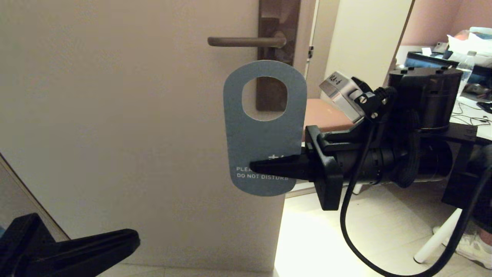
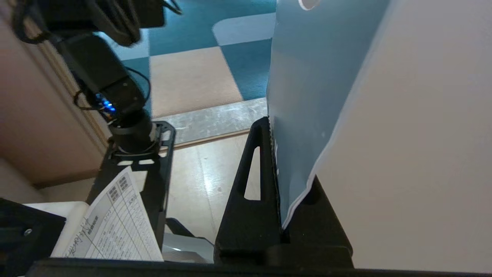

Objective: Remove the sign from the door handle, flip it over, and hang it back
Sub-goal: Hand it to the other hand

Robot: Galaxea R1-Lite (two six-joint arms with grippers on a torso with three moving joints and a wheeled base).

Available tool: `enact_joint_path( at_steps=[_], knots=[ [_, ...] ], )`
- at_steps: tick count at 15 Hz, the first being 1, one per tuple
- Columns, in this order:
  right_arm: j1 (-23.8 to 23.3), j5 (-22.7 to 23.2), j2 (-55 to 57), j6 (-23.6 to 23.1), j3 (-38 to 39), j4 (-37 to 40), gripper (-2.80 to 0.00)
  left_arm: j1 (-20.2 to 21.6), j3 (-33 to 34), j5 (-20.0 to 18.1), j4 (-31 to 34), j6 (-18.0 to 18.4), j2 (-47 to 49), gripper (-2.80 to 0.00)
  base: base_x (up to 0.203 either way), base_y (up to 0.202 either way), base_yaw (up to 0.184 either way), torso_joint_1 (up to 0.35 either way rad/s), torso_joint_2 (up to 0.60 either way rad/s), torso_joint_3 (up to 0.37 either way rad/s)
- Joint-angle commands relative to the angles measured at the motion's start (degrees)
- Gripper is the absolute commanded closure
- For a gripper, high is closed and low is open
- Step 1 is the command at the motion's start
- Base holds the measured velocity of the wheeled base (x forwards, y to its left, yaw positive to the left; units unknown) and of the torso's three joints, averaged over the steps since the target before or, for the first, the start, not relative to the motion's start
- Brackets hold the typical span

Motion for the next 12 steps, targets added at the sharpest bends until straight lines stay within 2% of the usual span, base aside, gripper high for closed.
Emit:
enact_joint_path(
  at_steps=[1, 7, 12],
  knots=[
    [0.0, 0.6, 1.5, -0.1, -0.2, -0.2, 0.0, 0.0, 0.0, -0.4, -1.0, -0.1, 2.1, 0.0, 0.0, 0.0, 0.0, 0.0, 0.0, 0.0],
    [0.0, 0.6, 1.6, -0.1, -1.1, -0.2, 0.0, 0.0, -0.3, -1.9, -4.2, 0.0, 6.7, 0.0, 0.0, 0.0, 0.0, 0.0, 0.0, 0.0],
    [0.0, 0.6, 1.9, -0.1, -1.2, -0.2, 0.0, -0.1, 0.2, -1.9, -17.7, 0.4, 15.9, 0.0, 0.0, 0.0, 0.0, 0.0, 0.0, 0.0]
  ],
)
